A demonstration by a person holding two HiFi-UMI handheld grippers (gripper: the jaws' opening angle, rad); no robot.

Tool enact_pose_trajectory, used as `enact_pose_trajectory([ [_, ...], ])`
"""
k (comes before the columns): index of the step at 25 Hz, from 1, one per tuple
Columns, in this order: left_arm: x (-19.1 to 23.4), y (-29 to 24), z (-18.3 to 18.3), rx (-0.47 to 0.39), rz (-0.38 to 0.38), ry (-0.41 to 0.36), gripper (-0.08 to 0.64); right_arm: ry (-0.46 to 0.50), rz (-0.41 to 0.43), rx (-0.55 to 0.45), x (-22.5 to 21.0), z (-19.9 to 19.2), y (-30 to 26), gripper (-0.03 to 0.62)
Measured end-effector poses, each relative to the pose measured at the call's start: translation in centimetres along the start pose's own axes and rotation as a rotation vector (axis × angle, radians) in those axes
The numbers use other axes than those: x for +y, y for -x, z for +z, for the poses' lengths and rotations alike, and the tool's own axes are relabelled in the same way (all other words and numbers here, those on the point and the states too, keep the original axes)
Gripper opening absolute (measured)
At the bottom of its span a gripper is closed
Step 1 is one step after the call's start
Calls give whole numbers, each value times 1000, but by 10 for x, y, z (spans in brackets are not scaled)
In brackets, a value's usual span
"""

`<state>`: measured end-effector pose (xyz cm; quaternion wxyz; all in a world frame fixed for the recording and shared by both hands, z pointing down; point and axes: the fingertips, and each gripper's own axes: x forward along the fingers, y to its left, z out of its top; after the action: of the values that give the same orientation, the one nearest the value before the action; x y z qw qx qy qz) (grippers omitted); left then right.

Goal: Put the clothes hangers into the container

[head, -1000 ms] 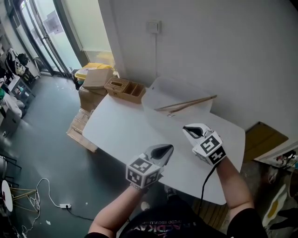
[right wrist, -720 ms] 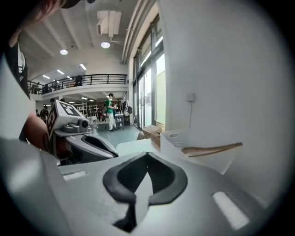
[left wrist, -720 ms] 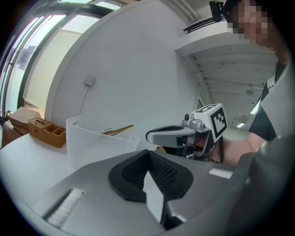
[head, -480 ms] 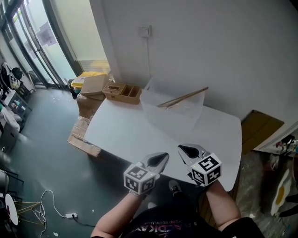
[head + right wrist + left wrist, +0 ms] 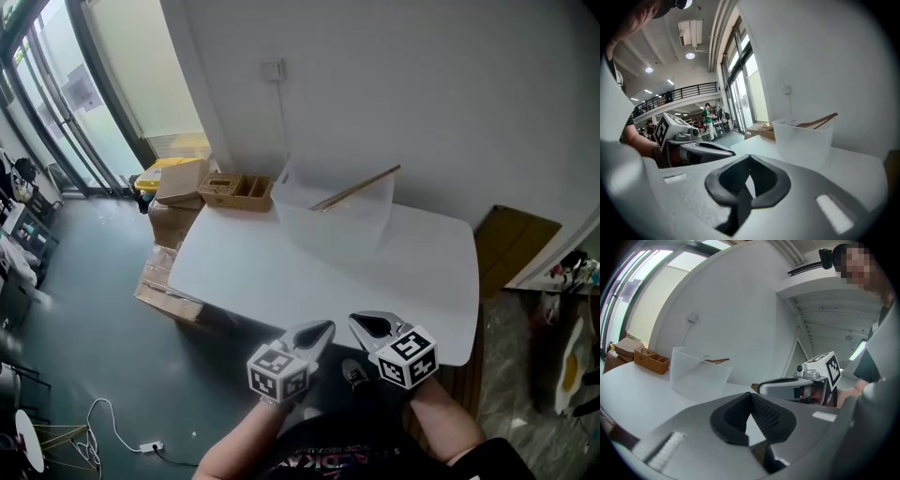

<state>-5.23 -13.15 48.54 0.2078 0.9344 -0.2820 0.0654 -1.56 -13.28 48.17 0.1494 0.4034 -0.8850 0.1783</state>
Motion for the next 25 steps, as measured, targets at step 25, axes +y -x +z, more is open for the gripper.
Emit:
enact_pose_trajectory([
  [25,-47,65,-51,42,-36,17,6,-84,31,71,87,-79,36,2],
])
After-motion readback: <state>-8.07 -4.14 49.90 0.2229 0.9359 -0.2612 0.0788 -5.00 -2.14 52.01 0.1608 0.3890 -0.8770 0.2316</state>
